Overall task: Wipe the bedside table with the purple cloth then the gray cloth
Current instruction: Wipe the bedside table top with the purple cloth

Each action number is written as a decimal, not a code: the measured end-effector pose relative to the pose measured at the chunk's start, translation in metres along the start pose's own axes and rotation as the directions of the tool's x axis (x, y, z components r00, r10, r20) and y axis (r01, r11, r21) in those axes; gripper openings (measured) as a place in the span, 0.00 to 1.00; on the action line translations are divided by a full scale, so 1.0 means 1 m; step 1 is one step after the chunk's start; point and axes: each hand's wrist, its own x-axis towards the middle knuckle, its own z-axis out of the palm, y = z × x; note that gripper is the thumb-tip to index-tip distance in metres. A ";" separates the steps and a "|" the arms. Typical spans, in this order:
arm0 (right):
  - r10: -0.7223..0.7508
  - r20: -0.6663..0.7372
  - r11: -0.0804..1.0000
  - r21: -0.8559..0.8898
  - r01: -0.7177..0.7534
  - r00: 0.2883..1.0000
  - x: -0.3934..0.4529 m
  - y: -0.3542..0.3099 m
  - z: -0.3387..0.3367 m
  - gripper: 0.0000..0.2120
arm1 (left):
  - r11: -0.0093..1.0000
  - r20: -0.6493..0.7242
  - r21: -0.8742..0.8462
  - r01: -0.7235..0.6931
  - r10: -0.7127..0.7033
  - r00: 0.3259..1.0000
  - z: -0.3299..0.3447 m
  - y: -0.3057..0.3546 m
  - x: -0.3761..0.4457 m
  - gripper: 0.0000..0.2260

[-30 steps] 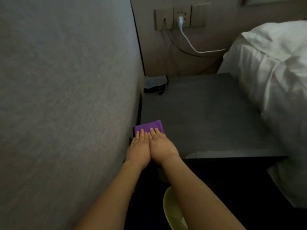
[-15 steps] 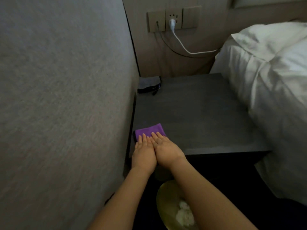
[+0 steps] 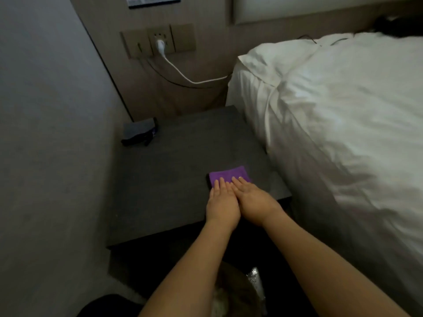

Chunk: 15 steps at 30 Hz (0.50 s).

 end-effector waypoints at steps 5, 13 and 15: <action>0.073 0.004 0.997 0.004 -0.073 0.997 -0.005 0.039 -0.012 0.25 | 0.997 -0.013 0.000 -0.079 0.079 0.997 -0.007 0.035 0.023 0.25; 0.085 -0.009 0.990 -0.116 -0.086 0.996 -0.005 0.070 -0.015 0.41 | 0.989 -0.032 -0.013 -0.146 0.145 0.989 -0.013 0.062 0.041 0.25; 0.098 -0.004 0.987 -0.126 -0.097 0.995 -0.003 0.067 -0.014 0.47 | 0.988 -0.030 -0.018 -0.154 0.154 0.988 -0.012 0.060 0.040 0.25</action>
